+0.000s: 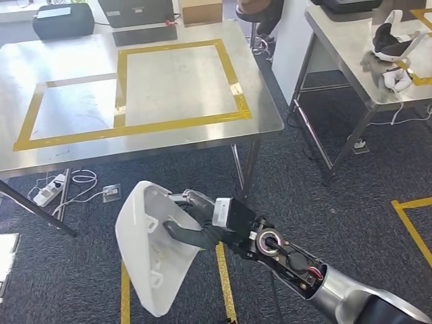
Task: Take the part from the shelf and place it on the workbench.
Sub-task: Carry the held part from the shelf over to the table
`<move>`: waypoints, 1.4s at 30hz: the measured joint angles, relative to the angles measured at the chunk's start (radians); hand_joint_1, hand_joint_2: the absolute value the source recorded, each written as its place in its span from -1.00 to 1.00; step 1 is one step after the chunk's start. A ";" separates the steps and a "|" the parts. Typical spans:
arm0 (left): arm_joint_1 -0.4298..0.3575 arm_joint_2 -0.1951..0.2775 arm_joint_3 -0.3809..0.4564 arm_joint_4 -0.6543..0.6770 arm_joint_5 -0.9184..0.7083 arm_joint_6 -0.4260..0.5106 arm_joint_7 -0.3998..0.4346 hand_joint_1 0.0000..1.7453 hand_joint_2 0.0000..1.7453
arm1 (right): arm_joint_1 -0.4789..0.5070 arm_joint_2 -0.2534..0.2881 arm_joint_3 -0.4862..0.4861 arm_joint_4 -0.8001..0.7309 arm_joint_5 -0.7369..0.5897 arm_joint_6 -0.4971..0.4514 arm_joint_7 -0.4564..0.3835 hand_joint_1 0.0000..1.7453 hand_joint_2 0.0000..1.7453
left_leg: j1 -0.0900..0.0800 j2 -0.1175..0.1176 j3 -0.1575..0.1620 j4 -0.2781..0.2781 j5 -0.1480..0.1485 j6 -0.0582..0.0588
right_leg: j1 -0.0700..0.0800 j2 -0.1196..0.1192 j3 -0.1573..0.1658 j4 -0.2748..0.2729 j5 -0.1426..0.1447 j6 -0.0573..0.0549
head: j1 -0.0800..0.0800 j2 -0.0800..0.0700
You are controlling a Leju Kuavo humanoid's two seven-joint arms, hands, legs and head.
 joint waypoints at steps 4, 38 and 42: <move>0.000 -0.005 0.000 0.000 0.000 -0.001 0.000 -1.00 1.00 | -0.001 -0.001 0.000 0.003 -0.001 0.000 0.000 1.00 1.00 | 0.001 -0.001 0.052 0.008 -0.048 -0.016 | 0.005 -0.002 0.047 -0.209 0.150 -0.012 | -0.004 0.000; -0.009 -0.009 0.000 0.000 0.004 0.008 0.000 -1.00 1.00 | -0.018 -0.001 0.016 0.002 -0.007 0.002 0.000 1.00 1.00 | 0.001 -0.011 -0.016 0.064 -0.046 -0.024 | 0.022 0.005 0.047 -0.230 0.139 -0.051 | 0.015 0.000; -0.009 -0.008 0.000 0.000 0.003 0.008 -0.002 -1.00 1.00 | -0.022 -0.001 0.017 0.001 -0.007 -0.002 0.000 1.00 1.00 | 0.001 -0.009 -0.010 0.062 -0.047 -0.024 | 0.023 0.008 0.054 -0.233 0.131 -0.050 | 0.018 0.000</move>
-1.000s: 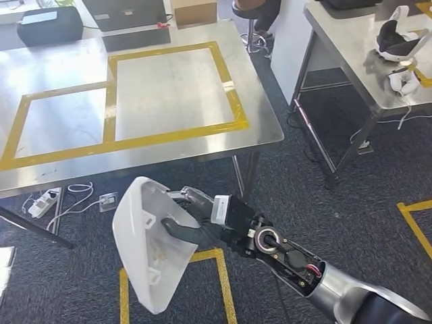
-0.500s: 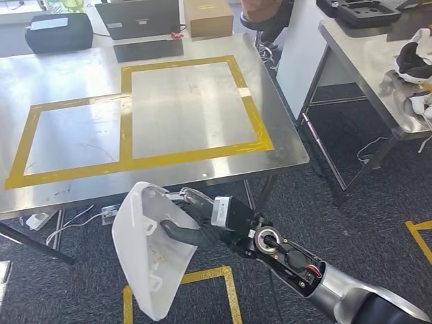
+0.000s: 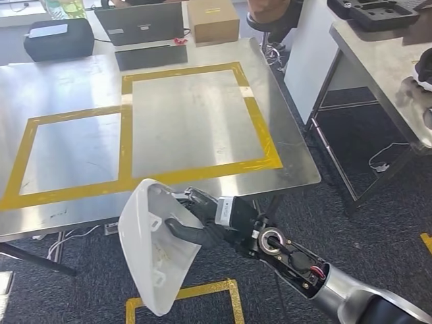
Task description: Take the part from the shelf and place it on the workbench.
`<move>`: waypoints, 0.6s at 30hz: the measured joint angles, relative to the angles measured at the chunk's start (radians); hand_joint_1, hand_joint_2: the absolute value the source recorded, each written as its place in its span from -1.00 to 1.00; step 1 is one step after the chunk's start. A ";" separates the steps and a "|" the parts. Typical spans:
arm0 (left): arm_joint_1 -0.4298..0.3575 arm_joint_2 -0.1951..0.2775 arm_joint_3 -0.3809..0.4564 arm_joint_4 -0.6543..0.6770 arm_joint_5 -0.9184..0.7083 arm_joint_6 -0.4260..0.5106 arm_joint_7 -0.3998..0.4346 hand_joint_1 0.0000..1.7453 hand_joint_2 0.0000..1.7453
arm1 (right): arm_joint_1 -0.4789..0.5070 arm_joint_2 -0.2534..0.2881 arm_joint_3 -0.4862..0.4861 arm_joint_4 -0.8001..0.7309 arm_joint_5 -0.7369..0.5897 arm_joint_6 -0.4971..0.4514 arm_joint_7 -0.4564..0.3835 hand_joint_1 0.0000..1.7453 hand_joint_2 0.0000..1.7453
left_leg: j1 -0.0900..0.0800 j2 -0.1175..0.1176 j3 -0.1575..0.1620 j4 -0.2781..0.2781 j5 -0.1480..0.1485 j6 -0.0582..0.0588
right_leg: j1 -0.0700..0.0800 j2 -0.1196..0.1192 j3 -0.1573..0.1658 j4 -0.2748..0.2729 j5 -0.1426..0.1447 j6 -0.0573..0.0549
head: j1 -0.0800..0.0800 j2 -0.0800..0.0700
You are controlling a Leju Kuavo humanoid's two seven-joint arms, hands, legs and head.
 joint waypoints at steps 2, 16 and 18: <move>0.000 0.003 0.000 0.000 -0.002 0.000 -0.002 -1.00 1.00 | 0.000 0.000 0.000 -0.001 0.000 -0.001 0.000 1.00 1.00 | 0.000 0.000 0.003 -0.002 0.000 0.000 | 0.000 0.000 0.002 0.000 -0.005 -0.002 | 0.000 0.000; 0.000 0.011 0.000 0.000 -0.012 -0.004 -0.010 -1.00 1.00 | 0.006 0.000 -0.001 -0.003 0.001 -0.019 0.000 1.00 1.00 | 0.000 0.000 0.019 -0.030 -0.007 -0.006 | 0.000 -0.001 0.006 -0.002 -0.006 -0.009 | -0.001 0.000; 0.000 0.011 0.000 0.000 -0.012 -0.004 -0.011 -1.00 1.00 | 0.006 0.000 -0.001 -0.002 0.002 -0.019 0.000 1.00 1.00 | 0.000 0.000 0.019 -0.030 -0.007 -0.007 | 0.000 -0.001 0.006 -0.002 -0.005 -0.009 | -0.001 0.000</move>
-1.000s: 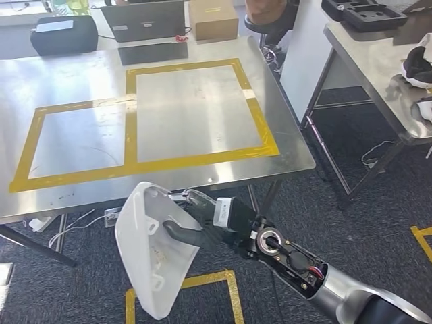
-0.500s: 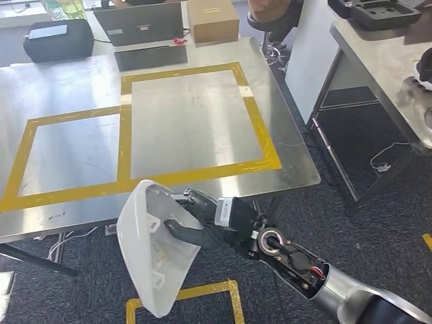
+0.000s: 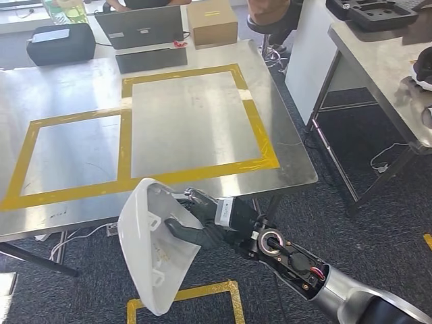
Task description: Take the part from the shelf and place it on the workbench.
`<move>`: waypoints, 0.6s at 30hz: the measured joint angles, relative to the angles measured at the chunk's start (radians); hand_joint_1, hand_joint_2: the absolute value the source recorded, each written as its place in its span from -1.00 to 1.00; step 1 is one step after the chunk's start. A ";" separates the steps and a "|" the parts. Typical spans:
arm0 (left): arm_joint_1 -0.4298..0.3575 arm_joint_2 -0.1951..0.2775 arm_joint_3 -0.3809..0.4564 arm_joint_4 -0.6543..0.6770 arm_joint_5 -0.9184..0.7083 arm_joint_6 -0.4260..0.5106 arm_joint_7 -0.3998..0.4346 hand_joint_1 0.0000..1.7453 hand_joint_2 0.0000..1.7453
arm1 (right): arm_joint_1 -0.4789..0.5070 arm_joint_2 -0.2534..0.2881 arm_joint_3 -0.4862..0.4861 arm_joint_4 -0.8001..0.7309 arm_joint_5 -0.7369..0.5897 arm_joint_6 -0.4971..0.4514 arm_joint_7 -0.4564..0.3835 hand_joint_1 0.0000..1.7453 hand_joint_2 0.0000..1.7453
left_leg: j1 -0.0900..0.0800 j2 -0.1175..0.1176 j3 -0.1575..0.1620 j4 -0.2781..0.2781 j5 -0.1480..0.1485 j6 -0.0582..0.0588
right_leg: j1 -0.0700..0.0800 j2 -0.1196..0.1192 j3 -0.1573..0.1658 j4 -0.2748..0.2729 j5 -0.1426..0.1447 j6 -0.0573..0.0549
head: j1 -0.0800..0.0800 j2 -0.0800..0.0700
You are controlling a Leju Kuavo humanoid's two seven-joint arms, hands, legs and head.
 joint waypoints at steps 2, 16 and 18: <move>0.000 0.000 0.000 0.000 0.001 0.000 -0.002 -1.00 1.00 | -0.001 0.000 0.000 0.002 0.008 0.001 0.001 1.00 1.00 | 0.000 0.000 0.000 0.000 0.000 0.000 | -0.001 0.000 0.000 0.000 0.000 0.000 | 0.000 0.000; 0.000 0.002 0.000 0.000 0.005 0.003 -0.002 -1.00 1.00 | -0.034 0.013 0.004 0.046 0.049 0.001 0.007 1.00 1.00 | -0.002 0.000 0.000 0.002 0.000 0.001 | -0.004 -0.001 0.001 -0.001 0.002 0.002 | 0.000 0.000; 0.000 0.003 0.000 0.000 0.005 0.002 -0.002 -1.00 1.00 | -0.040 0.016 0.006 0.056 0.054 0.001 0.008 1.00 1.00 | -0.005 -0.001 -0.002 0.006 0.000 0.004 | -0.006 -0.002 0.000 -0.003 0.004 0.006 | -0.001 0.000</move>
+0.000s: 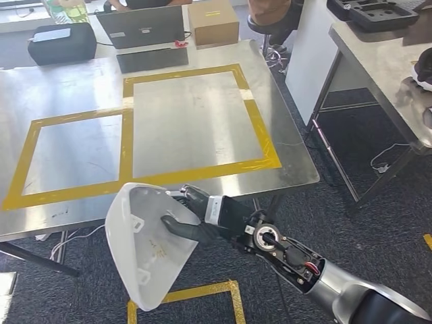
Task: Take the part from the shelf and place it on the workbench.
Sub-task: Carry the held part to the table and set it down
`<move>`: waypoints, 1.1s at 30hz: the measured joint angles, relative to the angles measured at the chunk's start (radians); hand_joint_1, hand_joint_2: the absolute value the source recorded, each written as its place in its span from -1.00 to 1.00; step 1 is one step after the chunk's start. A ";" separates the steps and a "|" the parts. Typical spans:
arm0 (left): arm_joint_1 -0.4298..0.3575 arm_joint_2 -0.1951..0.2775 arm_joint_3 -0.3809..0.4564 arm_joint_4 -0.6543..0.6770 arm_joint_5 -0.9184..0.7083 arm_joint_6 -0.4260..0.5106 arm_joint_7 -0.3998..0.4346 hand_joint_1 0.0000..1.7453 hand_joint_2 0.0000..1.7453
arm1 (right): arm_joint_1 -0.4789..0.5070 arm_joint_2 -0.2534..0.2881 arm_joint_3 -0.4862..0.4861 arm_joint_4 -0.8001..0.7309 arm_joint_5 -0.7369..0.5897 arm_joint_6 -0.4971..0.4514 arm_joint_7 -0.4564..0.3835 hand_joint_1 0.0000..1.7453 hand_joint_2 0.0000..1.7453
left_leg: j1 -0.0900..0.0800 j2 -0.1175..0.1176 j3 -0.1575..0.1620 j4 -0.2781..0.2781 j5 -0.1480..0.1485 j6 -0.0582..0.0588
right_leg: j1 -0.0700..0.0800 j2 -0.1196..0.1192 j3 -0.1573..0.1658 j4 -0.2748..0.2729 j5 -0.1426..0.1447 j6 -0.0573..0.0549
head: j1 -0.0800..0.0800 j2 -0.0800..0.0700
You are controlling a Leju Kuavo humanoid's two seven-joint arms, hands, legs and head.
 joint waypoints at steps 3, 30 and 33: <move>0.000 0.002 0.000 0.000 0.002 0.000 0.001 -1.00 1.00 | -0.004 0.007 0.003 0.018 0.005 0.000 0.001 1.00 1.00 | -0.002 0.000 -0.002 0.000 0.003 0.007 | -0.002 0.000 0.001 -0.004 0.005 0.007 | -0.001 0.000; -0.001 -0.004 0.000 0.000 0.005 0.002 0.002 -1.00 1.00 | -0.011 0.018 0.010 0.079 0.023 0.001 -0.002 1.00 1.00 | 0.016 0.016 -0.176 0.153 0.046 -0.001 | -0.004 -0.025 0.025 0.018 -0.043 0.002 | 0.000 0.000; -0.004 0.003 0.000 0.000 0.004 0.002 0.002 -1.00 1.00 | -0.011 0.018 0.010 0.079 0.026 -0.002 -0.002 1.00 1.00 | -0.006 0.035 -0.139 0.051 0.079 0.028 | -0.004 -0.035 0.028 0.014 -0.046 0.005 | 0.004 0.000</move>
